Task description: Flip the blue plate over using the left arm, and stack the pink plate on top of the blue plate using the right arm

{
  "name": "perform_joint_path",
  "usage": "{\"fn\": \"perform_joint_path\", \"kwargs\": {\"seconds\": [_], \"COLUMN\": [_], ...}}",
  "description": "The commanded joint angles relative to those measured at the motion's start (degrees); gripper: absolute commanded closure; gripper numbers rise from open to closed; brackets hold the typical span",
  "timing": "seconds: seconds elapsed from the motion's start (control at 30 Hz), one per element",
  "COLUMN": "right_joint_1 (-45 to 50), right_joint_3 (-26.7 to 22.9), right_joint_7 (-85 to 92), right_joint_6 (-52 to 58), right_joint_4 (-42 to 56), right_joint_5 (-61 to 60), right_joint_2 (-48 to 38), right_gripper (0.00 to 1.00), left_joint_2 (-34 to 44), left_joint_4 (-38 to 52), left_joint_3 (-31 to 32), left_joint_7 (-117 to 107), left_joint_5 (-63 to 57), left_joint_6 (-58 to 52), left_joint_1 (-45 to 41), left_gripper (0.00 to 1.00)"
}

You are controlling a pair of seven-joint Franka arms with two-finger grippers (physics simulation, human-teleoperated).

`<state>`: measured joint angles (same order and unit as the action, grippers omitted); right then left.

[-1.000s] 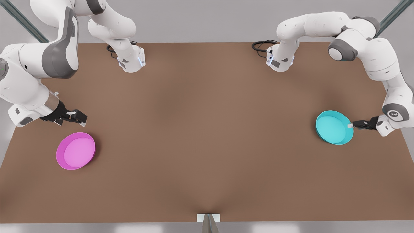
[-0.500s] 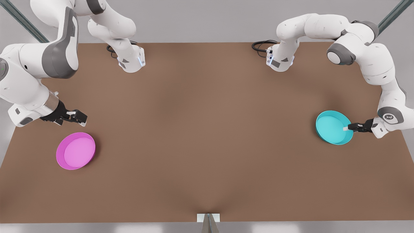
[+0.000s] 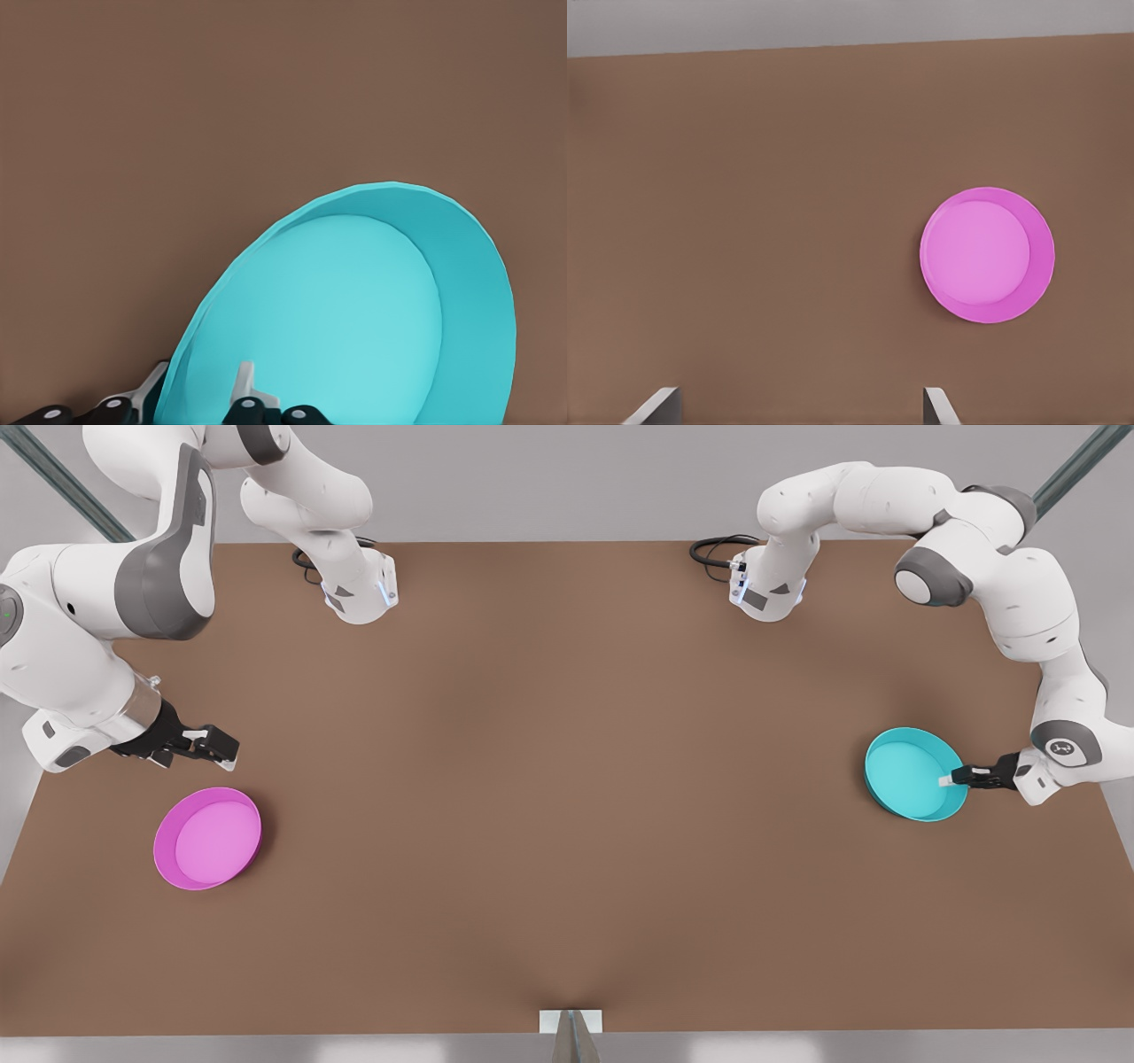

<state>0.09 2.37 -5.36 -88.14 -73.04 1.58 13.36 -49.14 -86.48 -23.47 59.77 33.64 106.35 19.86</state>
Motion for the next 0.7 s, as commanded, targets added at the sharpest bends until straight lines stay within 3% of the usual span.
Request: {"fn": "perform_joint_path", "kwargs": {"seconds": [0.0, 0.13, 0.37, 0.67], "right_joint_1": [0.0, 0.0, 0.0, 0.0], "right_joint_3": [0.0, 0.0, 0.0, 0.0], "right_joint_7": [0.0, 0.0, 0.0, 0.0], "right_joint_6": [0.0, 0.0, 0.0, 0.0], "right_joint_4": [0.0, 0.0, 0.0, 0.0], "right_joint_5": [0.0, 0.0, 0.0, 0.0], "right_joint_2": [0.0, 0.0, 0.0, 0.0], "right_gripper": [0.00, 0.00, 0.00, 0.00], "left_joint_2": [-0.1, -0.2, -0.4, 0.1], "left_joint_4": [0.0, 0.3, 0.4, 1.7], "left_joint_3": [0.0, 0.0, 0.0, 0.4], "left_joint_7": [0.0, -0.4, -0.6, -4.9], "left_joint_5": [0.0, 0.0, -0.1, -0.2], "left_joint_6": [0.0, 0.0, 0.4, -0.5], "left_joint_1": [0.0, 0.0, 0.0, -0.2], "left_gripper": [0.57, 0.68, 0.78, 0.79]}}
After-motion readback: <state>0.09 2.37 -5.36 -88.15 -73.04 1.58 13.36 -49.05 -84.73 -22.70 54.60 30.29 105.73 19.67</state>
